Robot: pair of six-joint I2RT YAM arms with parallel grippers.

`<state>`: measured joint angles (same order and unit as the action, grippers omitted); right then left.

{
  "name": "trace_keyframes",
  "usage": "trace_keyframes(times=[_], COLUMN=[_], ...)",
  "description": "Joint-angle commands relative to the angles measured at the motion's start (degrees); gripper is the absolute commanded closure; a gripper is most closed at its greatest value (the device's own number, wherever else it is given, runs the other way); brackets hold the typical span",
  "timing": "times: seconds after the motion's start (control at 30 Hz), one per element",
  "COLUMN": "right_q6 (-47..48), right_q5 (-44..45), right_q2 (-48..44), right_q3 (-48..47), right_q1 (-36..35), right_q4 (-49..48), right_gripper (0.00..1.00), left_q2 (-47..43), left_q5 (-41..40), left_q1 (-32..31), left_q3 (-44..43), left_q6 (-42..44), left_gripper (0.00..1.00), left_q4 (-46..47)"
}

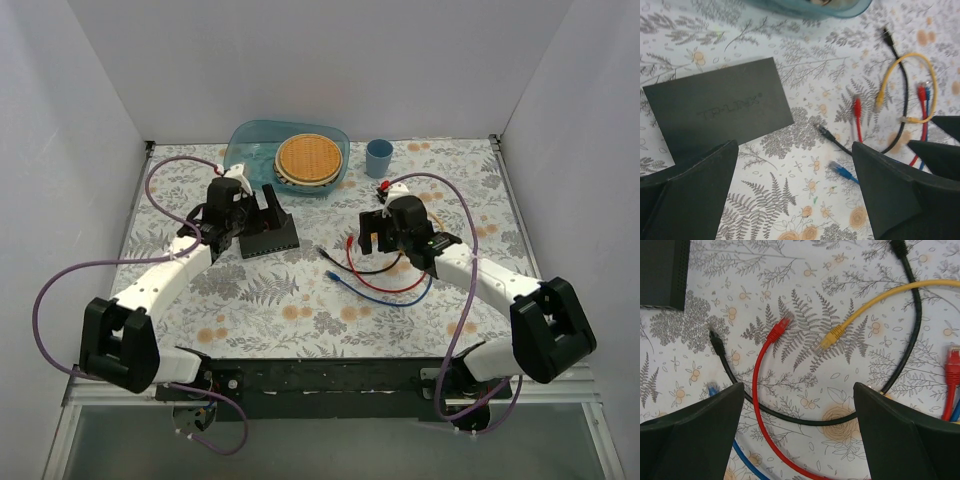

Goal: Insert the plug into the switch port

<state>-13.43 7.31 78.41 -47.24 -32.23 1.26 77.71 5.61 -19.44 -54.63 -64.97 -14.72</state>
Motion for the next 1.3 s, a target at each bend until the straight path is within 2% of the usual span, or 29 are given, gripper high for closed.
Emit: trace_keyframes(times=[0.0,0.1,0.37,0.53,0.7,0.73,0.77,0.8,0.87,1.0,1.17,1.27], right_q6=[-1.60,-2.65,-4.59,-5.11,-4.94,-4.85,-4.59,-4.59,-4.06,-1.17,4.28,5.34], right_q5=[-2.21,-3.53,-4.50,-2.57,-1.60,-1.42,-1.34,-1.33,-2.56,-6.95,-23.00,-27.77], right_q2=[3.41,6.92,18.35,23.45,26.35,26.53,26.53,25.83,24.34,16.72,5.19,-0.18], right_q3=[-3.64,-6.01,-13.48,-15.07,-15.42,-15.68,-15.77,-15.69,-14.81,-12.18,-2.36,0.83], right_q1=[-1.43,-2.40,-4.68,-5.92,-6.27,-6.18,-6.27,-6.27,-6.44,-6.71,-7.06,-7.41], right_q4=[-0.37,-0.03,3.39,5.24,6.30,6.74,7.00,7.00,5.70,1.30,-13.10,-16.90], right_gripper=[0.04,0.09,0.30,0.39,0.52,0.57,0.74,0.84,0.99,0.99,0.99,0.99], left_q2=[-4.68,-4.67,-6.08,-6.26,-7.13,-7.48,-8.18,-8.63,-9.24,-10.47,-9.95,-9.07], left_q5=[-3.74,-9.47,-9.65,-6.31,-7.54,-7.19,-7.80,-7.72,-6.76,-2.98,3.96,11.42], left_q1=[0.19,0.19,0.19,0.19,0.19,0.19,0.19,0.19,0.19,0.19,0.19,0.11], left_q3=[-1.00,-2.32,-1.09,-0.83,-0.13,0.40,0.58,0.75,1.28,2.07,2.86,4.35], left_q6=[-1.12,-1.92,-1.74,-0.16,-0.77,-0.69,-0.77,-0.77,-0.51,-0.51,-4.71,-9.01], left_gripper=[0.02,0.02,0.02,0.02,0.02,0.02,0.02,0.02,0.02,0.02,0.02,0.02], left_q4=[0.67,-3.12,-2.59,-1.89,-1.45,-1.19,-1.10,-0.84,-0.40,1.62,5.13,10.40])
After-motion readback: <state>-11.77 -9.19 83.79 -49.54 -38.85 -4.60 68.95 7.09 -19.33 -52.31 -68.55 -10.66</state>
